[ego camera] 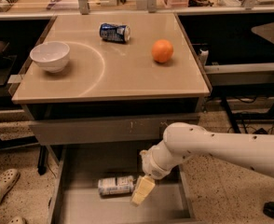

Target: Pick blue plastic bottle from middle drawer and place on counter

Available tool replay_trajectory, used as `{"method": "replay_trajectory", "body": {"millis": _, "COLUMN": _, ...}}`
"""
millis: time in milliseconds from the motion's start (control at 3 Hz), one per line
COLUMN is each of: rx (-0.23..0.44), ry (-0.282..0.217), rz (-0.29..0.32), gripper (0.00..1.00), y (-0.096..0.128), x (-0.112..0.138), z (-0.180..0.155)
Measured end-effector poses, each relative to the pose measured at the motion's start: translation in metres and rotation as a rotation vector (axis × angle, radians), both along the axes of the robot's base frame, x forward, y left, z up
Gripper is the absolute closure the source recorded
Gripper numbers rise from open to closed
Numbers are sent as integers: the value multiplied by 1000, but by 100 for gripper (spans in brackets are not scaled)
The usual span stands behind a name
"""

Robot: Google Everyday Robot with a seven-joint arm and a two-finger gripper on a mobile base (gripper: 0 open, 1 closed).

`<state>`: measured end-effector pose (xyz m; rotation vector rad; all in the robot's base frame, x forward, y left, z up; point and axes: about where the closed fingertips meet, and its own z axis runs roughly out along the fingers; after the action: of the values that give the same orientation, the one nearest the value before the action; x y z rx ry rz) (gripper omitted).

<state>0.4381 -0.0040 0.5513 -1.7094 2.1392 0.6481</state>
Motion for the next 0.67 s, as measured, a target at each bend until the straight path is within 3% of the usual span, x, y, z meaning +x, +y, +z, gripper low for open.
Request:
{"method": "replay_trajectory", "body": {"millis": 333, "rx": 55, "ry": 12, "rz": 27, "gripper": 0, "y": 16, "x": 2, "z": -25}}
{"method": "replay_trajectory", "body": {"millis": 667, "rx": 105, "ry": 6, "rz": 81, "gripper": 0, "y": 46, "x": 11, "z": -61}}
